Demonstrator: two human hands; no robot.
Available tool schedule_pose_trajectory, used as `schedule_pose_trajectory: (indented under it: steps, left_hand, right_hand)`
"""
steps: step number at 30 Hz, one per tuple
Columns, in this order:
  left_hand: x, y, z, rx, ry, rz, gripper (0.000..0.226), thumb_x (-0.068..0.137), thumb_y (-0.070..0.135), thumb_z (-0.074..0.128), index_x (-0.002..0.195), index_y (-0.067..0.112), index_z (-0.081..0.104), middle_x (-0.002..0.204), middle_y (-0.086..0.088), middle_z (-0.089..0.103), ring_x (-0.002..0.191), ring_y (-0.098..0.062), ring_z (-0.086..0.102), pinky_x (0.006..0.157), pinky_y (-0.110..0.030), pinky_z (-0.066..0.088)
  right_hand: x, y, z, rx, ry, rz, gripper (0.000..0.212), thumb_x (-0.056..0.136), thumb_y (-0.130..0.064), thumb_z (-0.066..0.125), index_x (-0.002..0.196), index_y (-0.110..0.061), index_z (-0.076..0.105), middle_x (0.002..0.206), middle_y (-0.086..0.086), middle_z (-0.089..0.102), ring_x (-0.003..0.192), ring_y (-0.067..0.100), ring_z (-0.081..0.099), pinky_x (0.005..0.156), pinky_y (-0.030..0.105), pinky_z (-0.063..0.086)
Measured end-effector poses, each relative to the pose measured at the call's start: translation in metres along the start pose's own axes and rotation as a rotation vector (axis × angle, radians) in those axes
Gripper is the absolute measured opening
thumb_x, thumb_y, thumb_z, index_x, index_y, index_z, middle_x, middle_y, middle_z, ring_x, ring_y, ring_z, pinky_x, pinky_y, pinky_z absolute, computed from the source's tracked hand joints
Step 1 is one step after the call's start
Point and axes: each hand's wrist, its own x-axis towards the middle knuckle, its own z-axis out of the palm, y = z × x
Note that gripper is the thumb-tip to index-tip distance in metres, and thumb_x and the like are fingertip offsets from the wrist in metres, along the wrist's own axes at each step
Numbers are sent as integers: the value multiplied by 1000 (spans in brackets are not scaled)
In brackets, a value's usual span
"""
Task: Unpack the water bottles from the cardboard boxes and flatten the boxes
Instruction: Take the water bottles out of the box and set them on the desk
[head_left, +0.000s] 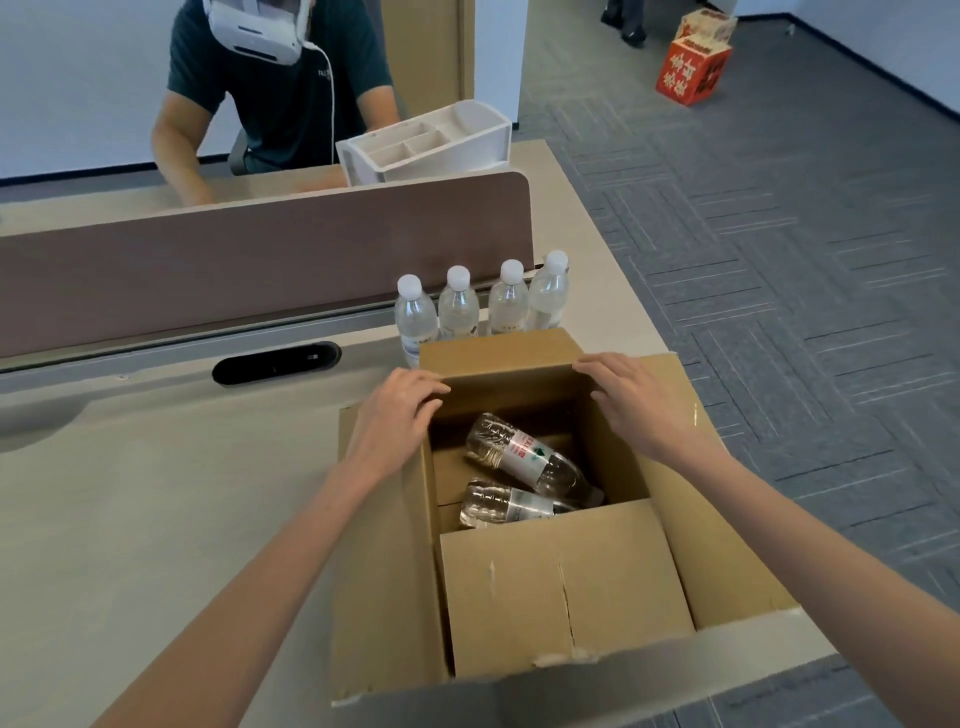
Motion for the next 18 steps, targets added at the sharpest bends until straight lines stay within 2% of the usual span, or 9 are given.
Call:
schedule_pose_trajectory:
  steps: [3,5,7,9,12,15,18]
  left_hand:
    - [-17,13,1,-12,-64,72,15,95,19,61,106,22,72,108,6,69,106,-11,57,96,-29,43]
    - [-28,23,0,-31,-173,84,17,98,26,57,106,26,72,104,11,70,100,-8,60,95,-29,39]
    - [-39,34,-2,-92,-295,57,21,100,34,53,103,28,72,96,14,72,91,-3,62,92,-29,43]
    - [-51,46,-5,-223,-399,-21,27,99,40,50,98,27,73,87,14,72,82,0,64,86,-33,52]
    - [-64,60,-7,-331,-508,-116,31,98,44,50,98,23,73,87,11,72,82,0,67,82,-36,55]
    - [-75,73,-8,-302,-541,-117,29,99,43,50,99,26,74,92,7,71,88,-6,63,85,-40,53]
    - [-85,84,-12,-376,-505,-149,26,101,39,48,91,33,71,88,6,69,86,-8,63,85,-42,51]
  right_hand:
    - [-25,-13,-4,120,-28,54,28,97,-12,53,123,-18,61,123,-1,63,115,17,57,93,28,46]
    - [-40,-21,-7,177,-112,90,23,98,-16,53,117,-21,65,114,-5,67,106,13,60,85,22,45]
    - [-53,-27,-9,256,-187,137,19,98,-21,56,112,-22,68,108,-5,69,98,10,61,81,22,47]
    - [-65,-29,-11,326,-238,164,16,96,-25,59,106,-23,71,102,-5,71,91,8,62,79,25,51]
    - [-78,-30,-16,416,-299,157,14,94,-28,62,98,-22,74,92,-11,72,86,2,64,81,33,56]
    - [-88,-28,-20,418,-340,145,14,94,-28,63,96,-22,75,92,-11,70,87,1,63,84,37,55]
    - [-95,-28,-26,462,-328,143,14,93,-31,63,92,-23,75,89,-12,70,88,5,64,84,37,55]
